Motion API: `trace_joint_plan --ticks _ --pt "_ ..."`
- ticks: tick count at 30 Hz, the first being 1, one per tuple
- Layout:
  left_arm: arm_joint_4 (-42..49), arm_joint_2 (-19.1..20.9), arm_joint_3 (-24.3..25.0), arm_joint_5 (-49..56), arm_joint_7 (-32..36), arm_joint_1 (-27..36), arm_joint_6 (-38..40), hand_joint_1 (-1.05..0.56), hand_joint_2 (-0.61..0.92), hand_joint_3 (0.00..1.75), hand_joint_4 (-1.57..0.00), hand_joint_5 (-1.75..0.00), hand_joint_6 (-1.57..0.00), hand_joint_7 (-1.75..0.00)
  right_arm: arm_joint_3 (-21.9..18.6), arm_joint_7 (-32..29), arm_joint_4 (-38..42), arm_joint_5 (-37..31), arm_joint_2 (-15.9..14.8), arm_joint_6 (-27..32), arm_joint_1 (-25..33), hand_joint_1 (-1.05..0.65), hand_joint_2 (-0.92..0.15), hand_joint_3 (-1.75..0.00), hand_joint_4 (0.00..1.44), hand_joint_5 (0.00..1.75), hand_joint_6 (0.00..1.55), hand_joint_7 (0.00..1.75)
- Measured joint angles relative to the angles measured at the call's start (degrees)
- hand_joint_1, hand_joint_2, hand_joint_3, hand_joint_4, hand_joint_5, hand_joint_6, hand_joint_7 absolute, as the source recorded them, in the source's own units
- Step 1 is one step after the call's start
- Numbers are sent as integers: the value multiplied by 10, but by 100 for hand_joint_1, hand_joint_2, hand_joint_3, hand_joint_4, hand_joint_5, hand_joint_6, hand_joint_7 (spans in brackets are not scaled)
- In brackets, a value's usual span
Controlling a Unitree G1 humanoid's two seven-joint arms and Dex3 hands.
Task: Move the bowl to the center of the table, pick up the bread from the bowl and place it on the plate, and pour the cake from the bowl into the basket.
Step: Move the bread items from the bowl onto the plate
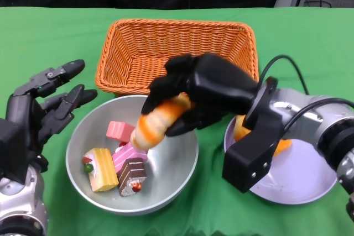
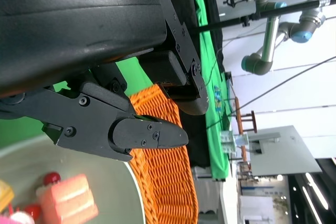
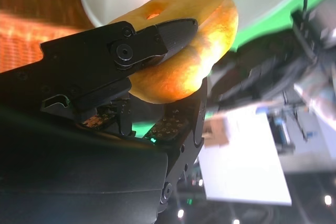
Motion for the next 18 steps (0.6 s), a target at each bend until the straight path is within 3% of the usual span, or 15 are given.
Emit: trace_joint_plan --ticks 9,14,17,18 --pt "8 2 6 -9 -12 0 0 -42 92 30 -110 -1 -91 0 -39 15 -42 31 -28 -32 43 -7 -92 -11 87 138 89 95" --pt "8 3 8 -13 -21 0 1 -43 92 31 -111 -1 -92 0 -66 19 -85 48 -52 -46 81 -4 -88 -13 92 138 97 85" --pt "8 3 10 -19 -25 0 2 -42 92 31 -111 -1 -92 0 -84 19 -108 57 -58 -50 105 -1 -62 -65 93 143 101 82" --pt "8 3 10 -19 -25 0 2 -41 92 31 -111 -1 -92 0 -88 21 -117 62 -60 -51 113 0 -55 -82 90 148 97 94"
